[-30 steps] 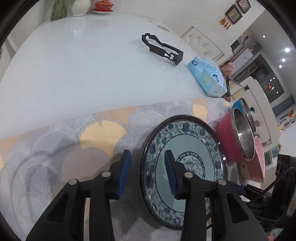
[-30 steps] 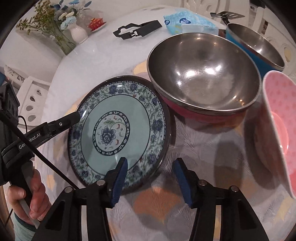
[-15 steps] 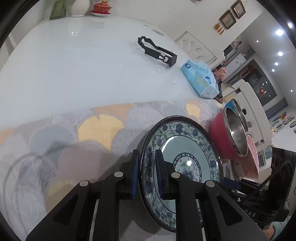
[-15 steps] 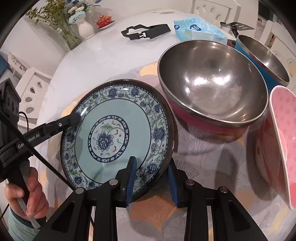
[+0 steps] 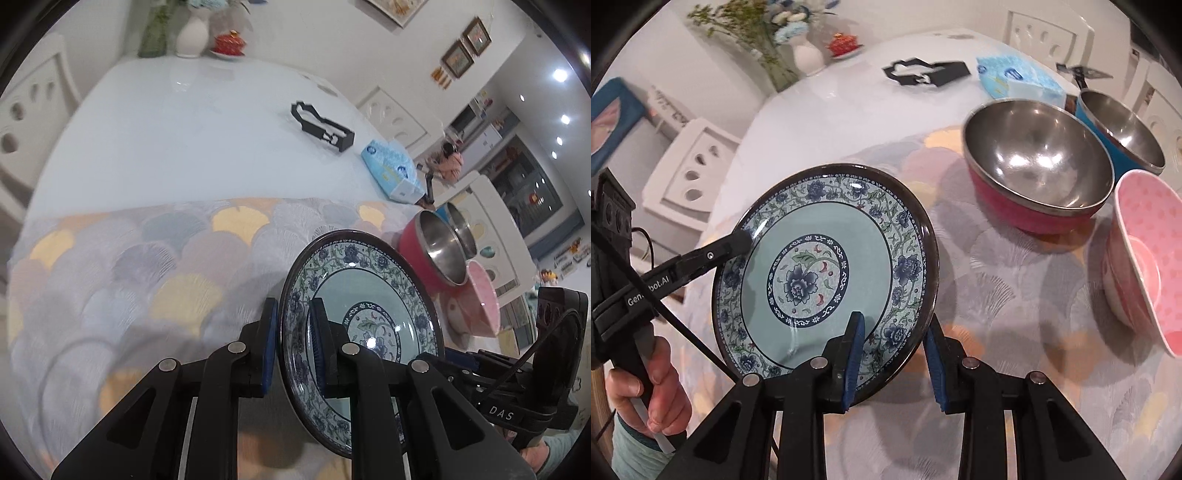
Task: Organize plates and bowls
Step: 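Carry the third plate with both tools and lower it onto the stack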
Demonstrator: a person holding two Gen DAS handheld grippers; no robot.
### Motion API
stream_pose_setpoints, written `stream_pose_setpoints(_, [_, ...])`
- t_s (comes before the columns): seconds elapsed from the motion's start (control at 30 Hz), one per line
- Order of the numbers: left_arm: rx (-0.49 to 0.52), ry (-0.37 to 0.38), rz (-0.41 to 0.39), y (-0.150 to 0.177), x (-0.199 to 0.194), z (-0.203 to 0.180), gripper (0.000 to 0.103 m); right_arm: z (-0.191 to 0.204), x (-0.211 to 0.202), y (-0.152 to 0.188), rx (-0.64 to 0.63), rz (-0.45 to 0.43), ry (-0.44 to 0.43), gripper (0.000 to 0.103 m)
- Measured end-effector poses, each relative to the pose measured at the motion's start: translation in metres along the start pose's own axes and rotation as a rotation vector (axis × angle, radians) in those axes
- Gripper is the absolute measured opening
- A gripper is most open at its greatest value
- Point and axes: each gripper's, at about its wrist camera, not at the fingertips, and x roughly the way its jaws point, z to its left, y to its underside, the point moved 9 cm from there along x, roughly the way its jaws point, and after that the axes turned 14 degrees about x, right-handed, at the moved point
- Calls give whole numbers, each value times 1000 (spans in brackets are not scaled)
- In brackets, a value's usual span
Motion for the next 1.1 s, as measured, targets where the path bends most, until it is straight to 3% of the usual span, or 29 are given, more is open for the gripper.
stream_pose_setpoints(0.13, [-33, -36, -56, 11, -44, -7, 14, 14, -26, 11, 17, 1, -81, 32])
stream_pose_setpoints(0.5, [-116, -157, -245, 44, -161, -34, 14, 60, -110, 58, -128, -69, -219, 32])
stream_pose_setpoints(0.77, [-148, -315, -252, 95, -207, -52, 14, 79, -148, 107, -276, -80, -254, 33])
stream_pose_setpoints(1.1, [-278, -355, -201, 179, -217, -62, 14, 53, -125, 174, -341, 61, -227, 33])
